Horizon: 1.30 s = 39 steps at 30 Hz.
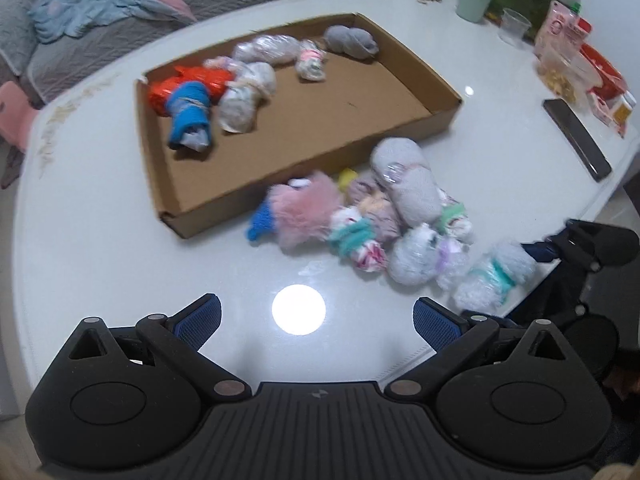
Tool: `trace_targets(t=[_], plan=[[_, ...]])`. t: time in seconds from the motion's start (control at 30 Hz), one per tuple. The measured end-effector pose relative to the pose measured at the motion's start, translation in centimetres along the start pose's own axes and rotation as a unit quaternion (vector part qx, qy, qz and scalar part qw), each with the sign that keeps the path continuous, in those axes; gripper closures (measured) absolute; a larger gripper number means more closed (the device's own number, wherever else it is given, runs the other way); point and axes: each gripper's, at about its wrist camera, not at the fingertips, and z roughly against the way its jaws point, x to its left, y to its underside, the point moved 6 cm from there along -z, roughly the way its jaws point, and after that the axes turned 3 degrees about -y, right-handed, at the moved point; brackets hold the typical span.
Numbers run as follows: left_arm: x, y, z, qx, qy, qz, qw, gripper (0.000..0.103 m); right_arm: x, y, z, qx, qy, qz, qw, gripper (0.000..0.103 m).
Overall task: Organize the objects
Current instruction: 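Move to pile, grasp bubble-wrapped teal bundle with right while left approaches pile, then grasp the bubble-wrapped purple-ribbon bundle with the left gripper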
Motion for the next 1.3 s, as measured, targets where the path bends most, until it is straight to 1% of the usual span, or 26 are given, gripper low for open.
trace_targets(t=[0.07, 0.13, 0.2, 0.23, 0.37, 0.43, 0.5, 0.57, 0.67, 0.73, 0.9, 0.97, 1.07, 1.2, 1.23, 1.3], plan=[[-0.8, 0.0, -0.4, -0.008, 0.005, -0.009, 0.9999, 0.0, -0.3, 0.0, -0.2, -0.004, -0.013, 0.001, 1.0, 0.035], [-1.8, 0.2, -1.2, -0.01, 0.011, -0.02, 0.9997, 0.0, -1.0, 0.1, -0.1, -0.01, -0.009, 0.009, 1.0, 0.035], [-2.6, 0.4, -2.0, -0.015, -0.002, -0.038, 0.9992, 0.0, -2.1, 0.4, 0.2, -0.013, -0.019, -0.001, 1.0, 0.036], [-3.0, 0.3, -2.3, -0.02, -0.003, -0.042, 0.9989, 0.0, -2.6, 0.5, 0.4, -0.016, -0.018, -0.001, 1.0, 0.036], [-4.9, 0.4, -3.4, -0.032, 0.01, -0.036, 0.9988, 0.0, -5.0, 1.3, 0.9, -0.022, -0.015, -0.025, 0.999, 0.036], [-6.0, 0.7, -3.9, -0.035, 0.018, -0.031, 0.9987, 0.001, -5.9, 1.7, 1.1, -0.029, -0.025, -0.036, 0.999, 0.035], [-6.9, 0.8, -4.0, -0.048, 0.021, -0.027, 0.9983, 0.001, -6.3, 2.1, 1.3, -0.038, -0.04, -0.045, 0.997, 0.035], [-7.7, 0.7, -4.3, -0.059, 0.025, -0.028, 0.9976, 0.003, -6.3, 2.2, 1.8, -0.046, -0.044, -0.05, 0.997, 0.035], [-8.6, 0.6, -4.7, -0.076, 0.007, -0.042, 0.9962, 0.004, -6.8, 2.1, 2.1, -0.058, -0.04, -0.053, 0.996, 0.035], [-8.8, 0.6, -5.0, -0.08, 0.007, -0.041, 0.9959, 0.004, -7.5, 2.1, 1.9, -0.059, -0.045, -0.069, 0.995, 0.035], [-9.4, 0.5, -5.8, -0.087, 0.004, -0.056, 0.9946, 0.008, -8.1, 2.0, 2.1, -0.066, -0.049, -0.081, 0.993, 0.036], [-9.7, 0.6, -6.2, -0.085, 0.001, -0.063, 0.9944, 0.011, -8.5, 2.0, 2.4, -0.072, -0.051, -0.088, 0.992, 0.036], [-10.2, 0.5, -6.4, -0.09, -0.003, -0.082, 0.9926, 0.014, -8.9, 2.0, 2.5, -0.075, -0.051, -0.093, 0.992, 0.036], [-10.0, 0.1, -6.4, -0.092, 0.002, -0.078, 0.9927, 0.017, -9.0, 2.0, 2.5, -0.076, -0.052, -0.094, 0.991, 0.036], [-10.0, 0.0, -6.4, -0.093, 0.003, -0.08, 0.9925, 0.02, -9.0, 2.0, 2.5, -0.076, -0.052, -0.094, 0.991, 0.036], [-10.1, -0.1, -6.7, -0.087, 0.004, -0.084, 0.9927, 0.029, -8.9, 1.9, 2.5, -0.076, -0.052, -0.094, 0.991, 0.036]])
